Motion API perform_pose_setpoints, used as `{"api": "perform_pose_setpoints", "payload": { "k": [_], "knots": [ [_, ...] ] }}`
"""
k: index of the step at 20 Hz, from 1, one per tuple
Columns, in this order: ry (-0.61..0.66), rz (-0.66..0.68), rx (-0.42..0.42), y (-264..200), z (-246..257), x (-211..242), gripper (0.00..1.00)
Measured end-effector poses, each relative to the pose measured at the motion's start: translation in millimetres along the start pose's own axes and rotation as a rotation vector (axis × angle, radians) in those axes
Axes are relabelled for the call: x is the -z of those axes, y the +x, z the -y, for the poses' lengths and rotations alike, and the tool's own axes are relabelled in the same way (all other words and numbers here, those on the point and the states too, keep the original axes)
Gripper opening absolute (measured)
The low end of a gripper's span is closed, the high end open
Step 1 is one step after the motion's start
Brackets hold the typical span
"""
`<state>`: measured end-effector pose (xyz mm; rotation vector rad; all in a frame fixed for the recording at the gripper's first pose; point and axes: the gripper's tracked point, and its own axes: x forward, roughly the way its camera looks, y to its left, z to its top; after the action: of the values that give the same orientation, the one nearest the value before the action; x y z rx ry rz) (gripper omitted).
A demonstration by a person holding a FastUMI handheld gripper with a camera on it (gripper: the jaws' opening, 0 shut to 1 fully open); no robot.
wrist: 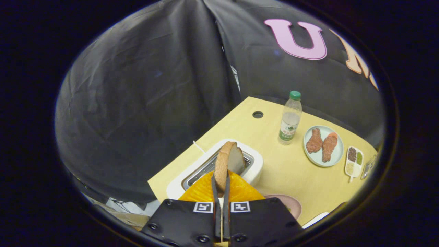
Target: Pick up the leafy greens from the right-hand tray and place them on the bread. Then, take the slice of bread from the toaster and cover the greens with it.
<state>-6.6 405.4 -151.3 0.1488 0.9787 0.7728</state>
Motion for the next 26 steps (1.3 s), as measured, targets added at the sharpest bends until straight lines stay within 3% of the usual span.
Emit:
{"api": "perform_pose_setpoints", "payload": {
  "k": [7,12,20,26],
  "knots": [
    [0.053,0.076,-0.02,-50,16,-8,0.05],
    [0.048,0.104,0.039,-69,44,2,0.04],
    [0.204,0.101,0.123,-72,95,57,0.04],
    [0.318,0.07,0.126,-54,104,108,0.04]
  ]
}}
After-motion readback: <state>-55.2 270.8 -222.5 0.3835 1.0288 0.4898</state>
